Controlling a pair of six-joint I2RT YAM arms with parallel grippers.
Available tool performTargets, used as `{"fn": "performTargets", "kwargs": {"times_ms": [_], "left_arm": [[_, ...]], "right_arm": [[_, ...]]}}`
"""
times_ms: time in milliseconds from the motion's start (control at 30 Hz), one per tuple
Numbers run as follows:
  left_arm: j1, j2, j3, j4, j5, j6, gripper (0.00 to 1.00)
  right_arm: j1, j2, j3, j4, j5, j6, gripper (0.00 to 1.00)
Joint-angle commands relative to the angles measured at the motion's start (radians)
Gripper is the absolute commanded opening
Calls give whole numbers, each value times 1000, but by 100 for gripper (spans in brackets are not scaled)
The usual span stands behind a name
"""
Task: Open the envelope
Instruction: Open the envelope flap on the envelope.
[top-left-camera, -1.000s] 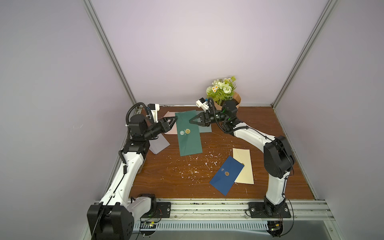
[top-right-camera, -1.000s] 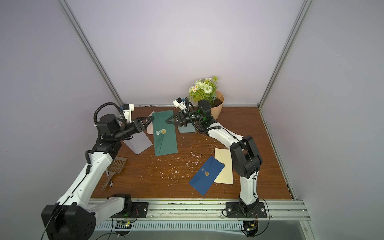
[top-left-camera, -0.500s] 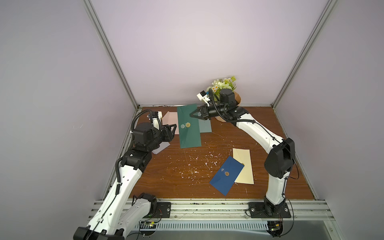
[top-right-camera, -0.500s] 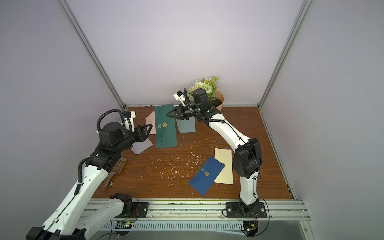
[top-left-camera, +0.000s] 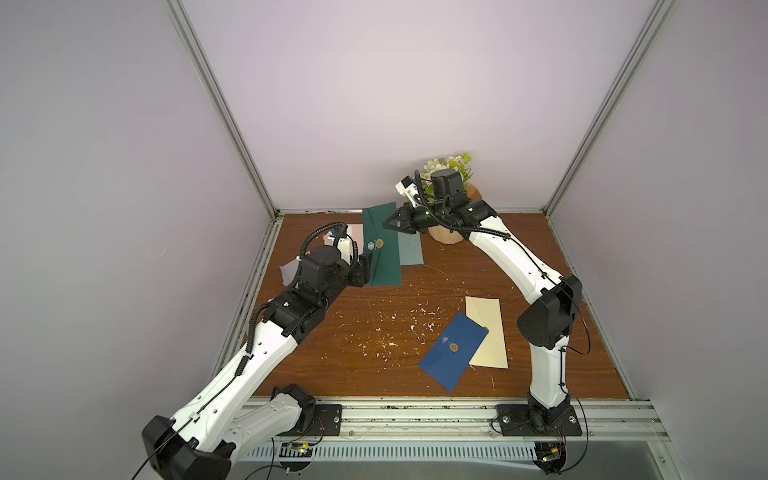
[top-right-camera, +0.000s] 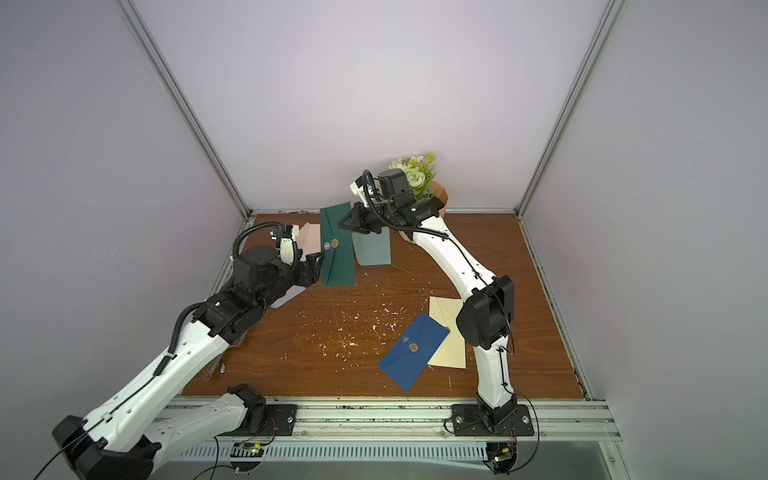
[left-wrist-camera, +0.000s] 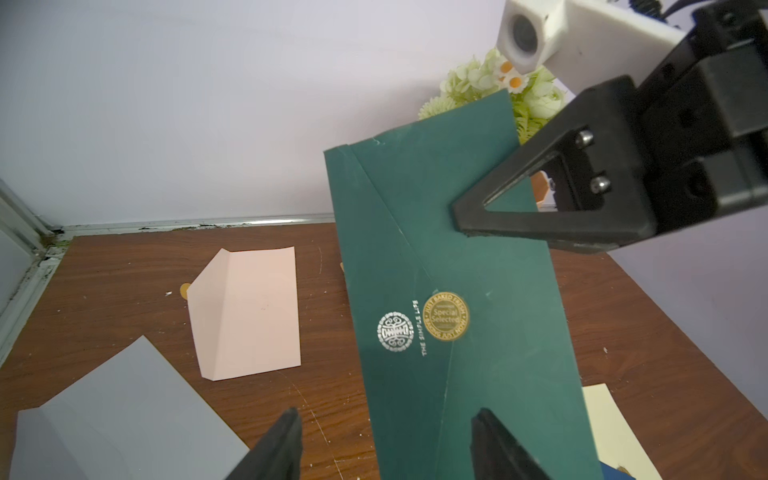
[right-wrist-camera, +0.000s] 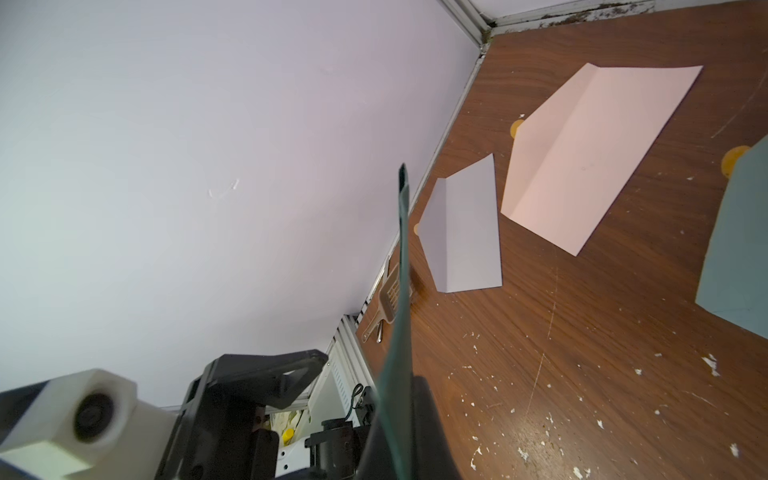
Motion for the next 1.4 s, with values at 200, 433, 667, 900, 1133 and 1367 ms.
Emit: {"fn": "performTargets", "kwargs": {"times_ms": [200,433,667,900,1133,1367], "left_arm": [[-31,76,42,32,-61,24,66],[-39,121,54,48,-49,30,67],[-61,161,83,50,-63,42,68],[-69,201,115,15,-134,22,68],[-90,214,117,7,-115,36,69],[-110,254,134,-45,-186,15,67]], "right_arm": [[25,39,170,-125,105,-43,0],[28,74,232,-155,112,-39,0],[30,88,256,-168,114,-42,0],[30,79,259,-171,116,-45,0],[31,72,259,-175,127,-51,0],[33,65,257,-171,128,-51,0]]}}
